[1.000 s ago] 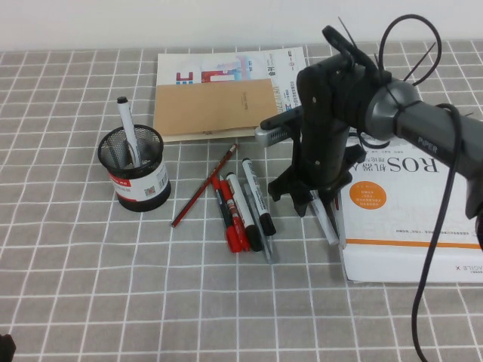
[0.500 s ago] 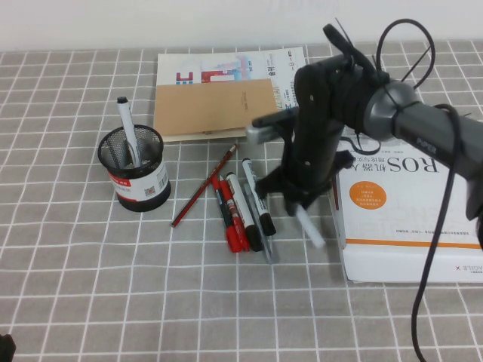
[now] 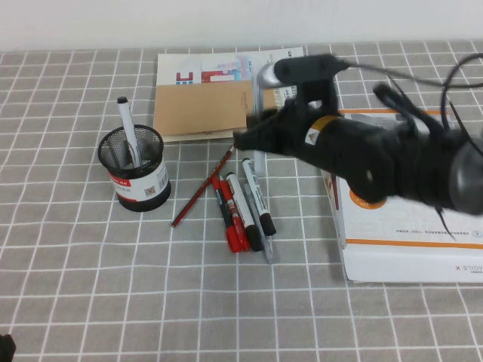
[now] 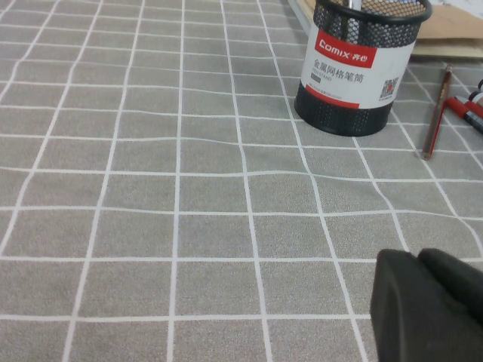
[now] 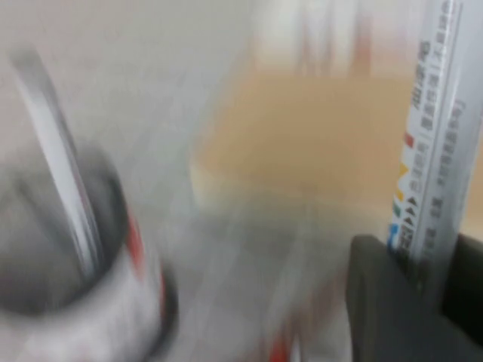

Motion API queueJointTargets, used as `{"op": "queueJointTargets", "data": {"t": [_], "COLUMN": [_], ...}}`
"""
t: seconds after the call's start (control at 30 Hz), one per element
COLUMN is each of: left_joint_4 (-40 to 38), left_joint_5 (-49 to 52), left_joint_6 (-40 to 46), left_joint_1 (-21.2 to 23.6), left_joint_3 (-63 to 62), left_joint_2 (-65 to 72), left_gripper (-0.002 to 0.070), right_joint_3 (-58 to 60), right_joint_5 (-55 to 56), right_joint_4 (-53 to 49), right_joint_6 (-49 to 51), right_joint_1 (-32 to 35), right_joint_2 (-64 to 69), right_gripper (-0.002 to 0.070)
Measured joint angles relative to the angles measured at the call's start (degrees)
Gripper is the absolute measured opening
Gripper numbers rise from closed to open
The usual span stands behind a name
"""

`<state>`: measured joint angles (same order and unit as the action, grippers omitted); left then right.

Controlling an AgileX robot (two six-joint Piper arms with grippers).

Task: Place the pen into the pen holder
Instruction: Place the pen onto the pen holder

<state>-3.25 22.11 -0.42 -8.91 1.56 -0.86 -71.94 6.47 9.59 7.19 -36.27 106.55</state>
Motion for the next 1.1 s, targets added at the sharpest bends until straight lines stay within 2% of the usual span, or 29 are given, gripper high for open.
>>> {"op": "queueJointTargets", "data": {"t": [0.13, 0.27, 0.6, 0.77, 0.83, 0.9, 0.93, 1.0, 1.1], "left_joint_4": [0.0, 0.0, 0.0, 0.0, 0.0, 0.0, 0.0, 0.0, 0.0], "left_joint_5": [0.0, 0.0, 0.0, 0.0, 0.0, 0.0, 0.0, 0.0, 0.0], "left_joint_6": [0.0, 0.0, 0.0, 0.0, 0.0, 0.0, 0.0, 0.0, 0.0], "left_joint_1": [0.0, 0.0, 0.0, 0.0, 0.0, 0.0, 0.0, 0.0, 0.0], "left_joint_3": [0.0, 0.0, 0.0, 0.0, 0.0, 0.0, 0.0, 0.0, 0.0], "left_joint_2": [0.0, 0.0, 0.0, 0.0, 0.0, 0.0, 0.0, 0.0, 0.0], "left_gripper": [-0.0005, -0.0005, -0.0005, -0.0005, -0.0005, -0.0005, -0.0005, -0.0005, -0.0005], "right_joint_3": [3.9, 0.3, -19.4, -23.1, -23.3, -23.6, -23.7, -22.7, -18.6], "right_joint_5": [24.3, 32.6, 31.9, 29.5, 28.7, 28.0, 24.9, 23.0, 21.9], "right_joint_4": [-11.4, -18.8, -21.8, -22.1, -22.1, -21.8, -20.5, -20.9, -23.2], "right_joint_6": [2.7, 3.3, 5.5, 7.8, 8.1, 8.2, 8.3, 9.2, 11.5], "right_joint_1": [-1.1, -3.7, -8.5, -9.0, -9.1, -9.1, -8.8, -8.1, -7.3], "right_joint_2": [-0.3, 2.8, 18.5, 22.3, 22.3, 22.3, 22.2, 21.2, 16.5], "right_gripper": [0.0103, 0.0103, 0.0103, 0.0116, 0.0158, 0.0234, 0.0343, 0.0326, 0.0204]}}
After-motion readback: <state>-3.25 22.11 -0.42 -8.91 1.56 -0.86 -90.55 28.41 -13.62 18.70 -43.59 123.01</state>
